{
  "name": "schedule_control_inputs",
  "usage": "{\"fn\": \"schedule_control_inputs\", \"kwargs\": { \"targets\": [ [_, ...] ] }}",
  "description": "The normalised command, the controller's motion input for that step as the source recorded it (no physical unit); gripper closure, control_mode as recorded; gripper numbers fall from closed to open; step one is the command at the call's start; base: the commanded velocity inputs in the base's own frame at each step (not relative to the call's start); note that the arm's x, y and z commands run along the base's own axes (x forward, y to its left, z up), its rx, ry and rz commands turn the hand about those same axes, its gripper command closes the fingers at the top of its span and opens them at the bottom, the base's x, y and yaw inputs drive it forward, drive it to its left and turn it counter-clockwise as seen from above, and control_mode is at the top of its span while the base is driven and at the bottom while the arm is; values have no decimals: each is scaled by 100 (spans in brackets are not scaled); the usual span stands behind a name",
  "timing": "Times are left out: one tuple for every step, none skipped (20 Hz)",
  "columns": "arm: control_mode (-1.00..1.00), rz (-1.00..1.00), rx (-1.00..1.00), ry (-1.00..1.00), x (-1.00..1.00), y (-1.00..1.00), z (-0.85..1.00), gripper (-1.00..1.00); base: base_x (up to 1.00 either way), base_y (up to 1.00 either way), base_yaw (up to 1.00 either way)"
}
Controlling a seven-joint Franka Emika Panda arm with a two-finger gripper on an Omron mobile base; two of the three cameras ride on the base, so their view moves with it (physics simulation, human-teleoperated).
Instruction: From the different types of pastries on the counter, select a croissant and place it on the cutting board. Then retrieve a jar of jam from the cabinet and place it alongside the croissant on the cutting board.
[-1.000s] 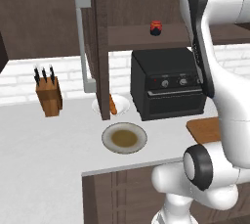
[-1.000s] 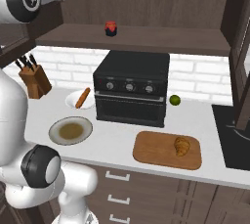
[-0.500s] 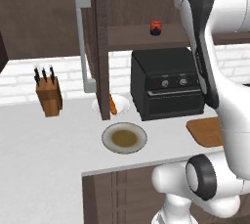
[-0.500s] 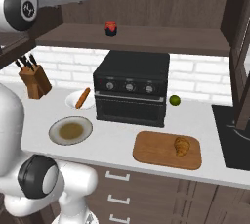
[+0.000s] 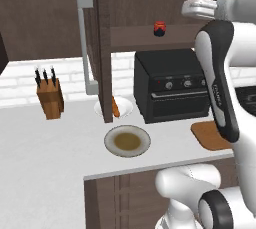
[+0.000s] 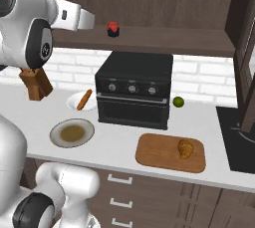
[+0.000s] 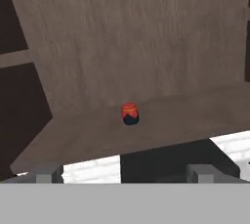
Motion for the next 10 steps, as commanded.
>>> {"fn": "schedule_control_inputs", "kwargs": {
  "targets": [
    [-100, -1, 4, -31, 0, 0, -49, -100, 0, 0, 0],
    [-100, -1, 0, -8, 0, 0, -44, -100, 0, 0, 0],
    [-100, -1, -1, 0, 0, 2, -33, -100, 0, 0, 0],
    [-100, 0, -3, 0, 0, 12, -11, -100, 0, 0, 0],
    [-100, 0, -2, 4, 0, 0, -3, -100, 0, 0, 0],
    [-100, 0, -16, 9, 0, 16, -29, -100, 0, 0, 0],
    [-100, 3, -17, 7, 0, 12, -37, -100, 0, 0, 0],
    [-100, 3, -17, 15, 0, 10, -38, -100, 0, 0, 0],
    [-100, 0, -14, 17, 6, 8, -21, -100, 0, 0, 0],
    [-100, 0, -13, 21, 17, 1, -1, -100, 0, 0, 0]
  ]
}}
